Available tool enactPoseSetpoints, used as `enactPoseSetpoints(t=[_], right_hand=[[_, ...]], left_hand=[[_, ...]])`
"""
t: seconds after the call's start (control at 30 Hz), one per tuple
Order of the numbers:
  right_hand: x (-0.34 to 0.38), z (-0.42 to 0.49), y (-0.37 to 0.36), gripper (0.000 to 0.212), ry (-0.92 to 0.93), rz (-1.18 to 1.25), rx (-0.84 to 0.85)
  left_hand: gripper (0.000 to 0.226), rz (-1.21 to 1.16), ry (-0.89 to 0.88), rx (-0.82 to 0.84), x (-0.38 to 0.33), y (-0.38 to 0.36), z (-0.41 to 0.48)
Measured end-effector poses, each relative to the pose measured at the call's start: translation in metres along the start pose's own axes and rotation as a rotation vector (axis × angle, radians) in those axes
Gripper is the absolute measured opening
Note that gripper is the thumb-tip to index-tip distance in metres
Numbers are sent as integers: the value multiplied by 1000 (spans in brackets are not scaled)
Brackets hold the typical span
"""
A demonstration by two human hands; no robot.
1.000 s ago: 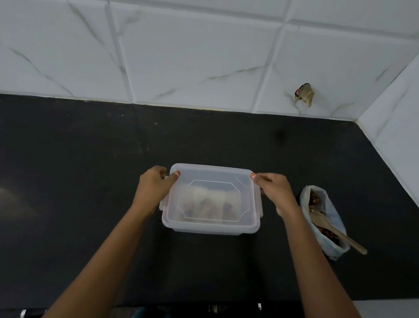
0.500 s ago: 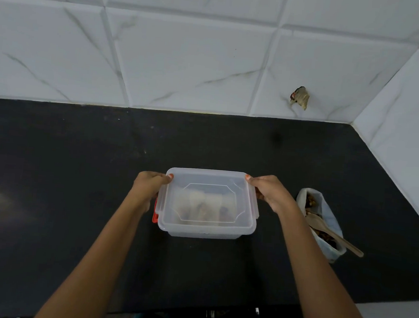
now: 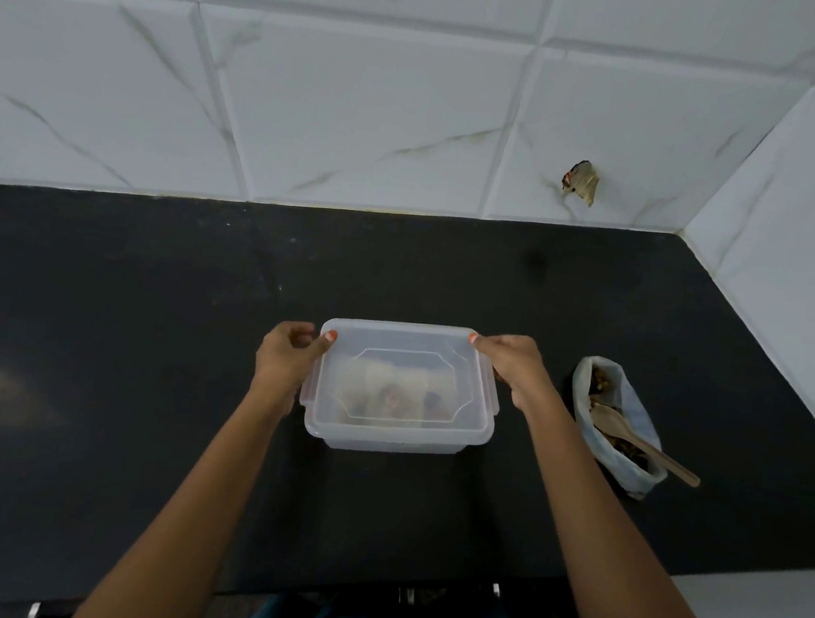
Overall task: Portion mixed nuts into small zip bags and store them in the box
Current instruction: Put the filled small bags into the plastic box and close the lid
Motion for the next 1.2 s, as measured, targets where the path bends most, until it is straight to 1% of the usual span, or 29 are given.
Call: enactPoseSetpoints(t=[0.1,0.2,0.27,0.33,0.4,0.53,0.63,0.7,0.77,0.83,0.87,0.93,0.97,1.03,1.1,1.13,1.2], right_hand=[[-1,-4,7,45,76,-34,-62],[-8,-20,19,55,90,-30,-99],[-19,-36,21,55,63,-26,-31],[-32,-53,18,51,22,-17,57],[-42,-61,15,47,-19,30,103],[-48,-58,12,42,-73,105,87],[-49,-58,12,42,-94,129,82],[-48,-61,12,44,-77,104,86],[-40,-63,13,53,55,-87,27],[-23,-65,9,63,273,-342,-65],[-14,-67,2,63,385,-435,-82],[1,-67,-18,58,564,-583,-47],[4,-64,-29,57,624,-671,-20],[4,-56,-46,60,693,-878,16],[-2,-47,-53,64,708,-1064,30],[-6,-43,-55,65,695,-1117,40],[-12,-39,-56,66,662,-1149,71]], left_hand=[[45,55,-110,-71,-2,4,-10],[46,113,-156,-32,6,6,-25],[47,123,-130,12,18,8,-36],[47,113,-84,58,29,8,-46],[47,67,-50,97,36,6,-51],[44,34,-34,89,37,6,-54],[42,21,-39,83,37,5,-55],[43,65,-43,82,36,5,-57],[49,256,-127,20,31,7,-57],[53,422,-275,-83,20,6,-58],[52,464,-353,-116,11,2,-61],[47,571,-526,-144,-8,-14,-67],[46,650,-602,-143,-17,-24,-68],[50,843,-667,-120,-24,-44,-63],[57,1035,-633,-89,-19,-56,-49],[58,1107,-606,-70,-15,-59,-44],[59,1193,-572,-41,-8,-63,-39]])
Point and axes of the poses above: each hand's wrist, its own z-axis towards the middle knuckle, its own y-axis out of the back of the hand, x = y × z, the point moved 6 cm from there along z, towards the middle knuckle, and after that the axes turned 9 degrees about z, right-handed, at the moved point
